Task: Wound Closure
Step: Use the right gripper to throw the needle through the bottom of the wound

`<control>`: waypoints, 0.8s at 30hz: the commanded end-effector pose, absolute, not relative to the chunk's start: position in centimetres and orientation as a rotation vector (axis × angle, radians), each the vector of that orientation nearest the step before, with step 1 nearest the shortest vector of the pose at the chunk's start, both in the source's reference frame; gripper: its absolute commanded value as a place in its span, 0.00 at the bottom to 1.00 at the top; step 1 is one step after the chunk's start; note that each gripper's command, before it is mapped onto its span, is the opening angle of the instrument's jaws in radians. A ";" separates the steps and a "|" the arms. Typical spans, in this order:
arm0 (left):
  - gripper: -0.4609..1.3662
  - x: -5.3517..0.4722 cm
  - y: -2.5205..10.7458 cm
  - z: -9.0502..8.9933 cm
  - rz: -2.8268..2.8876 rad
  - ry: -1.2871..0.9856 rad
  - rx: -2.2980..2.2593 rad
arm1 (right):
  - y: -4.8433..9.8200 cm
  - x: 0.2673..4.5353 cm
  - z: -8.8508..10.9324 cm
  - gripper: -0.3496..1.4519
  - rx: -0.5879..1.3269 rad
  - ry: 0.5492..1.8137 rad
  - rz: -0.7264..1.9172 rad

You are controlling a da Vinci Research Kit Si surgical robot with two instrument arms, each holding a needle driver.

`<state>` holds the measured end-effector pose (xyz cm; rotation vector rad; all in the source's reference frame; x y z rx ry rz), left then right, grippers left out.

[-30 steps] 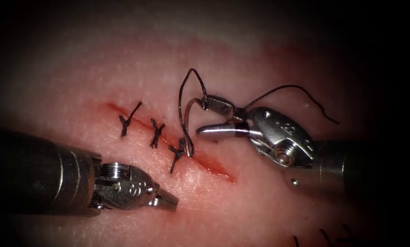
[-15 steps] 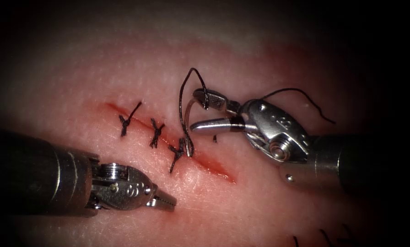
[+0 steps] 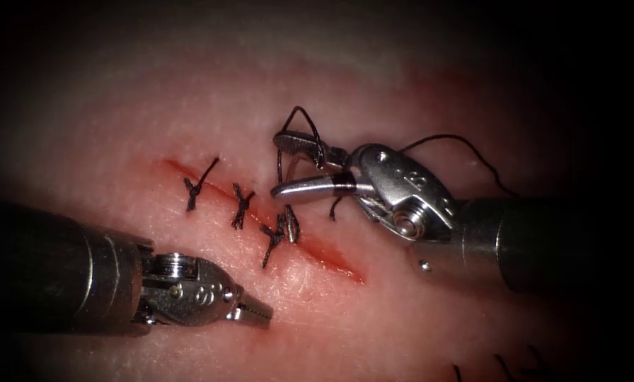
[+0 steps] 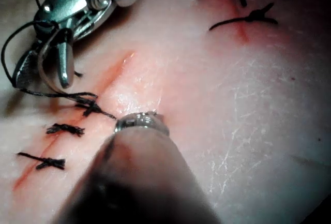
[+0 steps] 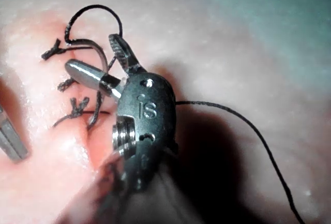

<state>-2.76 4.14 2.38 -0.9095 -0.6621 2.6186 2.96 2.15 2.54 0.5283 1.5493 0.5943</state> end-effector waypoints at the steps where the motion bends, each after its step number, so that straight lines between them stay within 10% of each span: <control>1: 0.06 -2.75 4.1 2.4 2.619 -0.666 -0.910 | 2.2 2.95 2.5 0.63 0.537 1.553 0.588; 6: 0.06 -2.75 4.1 2.4 2.619 -0.666 -0.910 | 2.2 2.95 2.5 0.37 0.559 1.563 0.570; 8: 0.06 -2.75 4.1 2.4 2.619 -0.666 -0.910 | 2.2 2.95 2.5 0.00 0.561 1.564 0.569; 24: 0.06 -2.78 4.2 2.3 2.580 -0.628 -0.949 | 2.1 2.86 2.5 0.00 0.437 1.429 0.549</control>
